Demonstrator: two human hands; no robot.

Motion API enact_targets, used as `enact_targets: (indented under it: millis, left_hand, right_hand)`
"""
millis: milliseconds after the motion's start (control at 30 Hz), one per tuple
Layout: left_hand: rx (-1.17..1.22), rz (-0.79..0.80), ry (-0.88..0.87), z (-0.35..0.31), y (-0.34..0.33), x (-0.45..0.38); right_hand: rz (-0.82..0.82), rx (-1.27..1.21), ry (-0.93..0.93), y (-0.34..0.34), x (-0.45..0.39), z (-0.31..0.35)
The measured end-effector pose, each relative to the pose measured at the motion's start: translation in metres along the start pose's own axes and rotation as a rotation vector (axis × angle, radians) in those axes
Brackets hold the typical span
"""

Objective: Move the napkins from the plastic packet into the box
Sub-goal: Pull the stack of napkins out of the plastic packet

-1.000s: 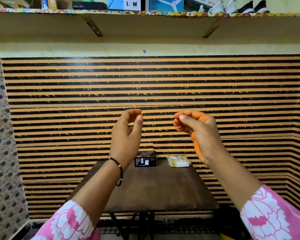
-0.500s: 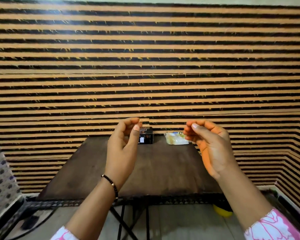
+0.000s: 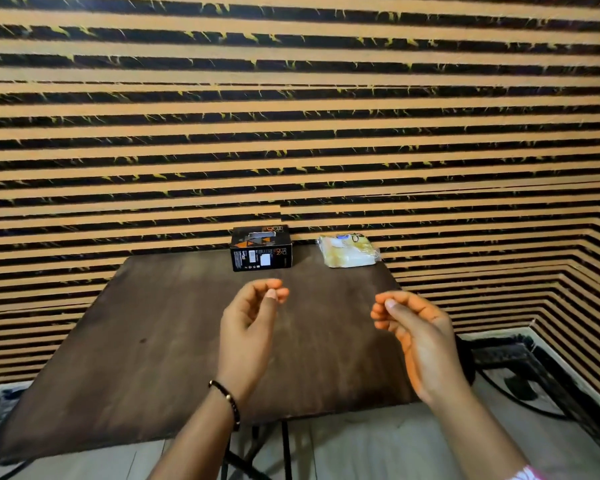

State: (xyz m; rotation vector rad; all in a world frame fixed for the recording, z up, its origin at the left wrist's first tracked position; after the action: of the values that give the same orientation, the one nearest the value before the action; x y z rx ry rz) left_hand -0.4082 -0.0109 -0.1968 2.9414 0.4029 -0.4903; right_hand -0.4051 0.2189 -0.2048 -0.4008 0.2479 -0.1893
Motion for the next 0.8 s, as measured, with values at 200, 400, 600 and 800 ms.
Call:
enact_targets:
  millis: [200, 400, 600, 800]
  left_hand:
    - [0.012, 0.017, 0.105, 0.048, -0.032, -0.038]
    - [0.009, 0.047, 0.163, 0.091, -0.091, -0.093]
    - [-0.197, 0.098, 0.161, 0.133, -0.153, -0.157]
    - [-0.464, 0.196, 0.137, 0.183, -0.216, -0.218]
  right_hand:
    - [-0.155, 0.021, 0.008, 0.032, -0.05, -0.037]
    - [-0.193, 0.009, -0.068, 0.058, -0.133, -0.07]
    - [-0.174, 0.099, -0.196, 0.08, -0.235, -0.105]
    - [-0.049, 0.374, -0.226, 0.101, -0.333, -0.147]
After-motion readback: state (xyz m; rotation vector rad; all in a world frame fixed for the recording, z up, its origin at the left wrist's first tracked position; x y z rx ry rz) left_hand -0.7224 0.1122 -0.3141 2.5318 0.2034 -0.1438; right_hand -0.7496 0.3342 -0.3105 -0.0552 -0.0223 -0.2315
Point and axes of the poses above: each hand's wrist, its own x-axis away from the middle knuckle, its own y-axis out of the back of the hand, z = x × y, the point moved 6 cm from there along -x, towards the middle knuckle, and after that the axes turned 8 degrees about -x, right-handed, at the moved point
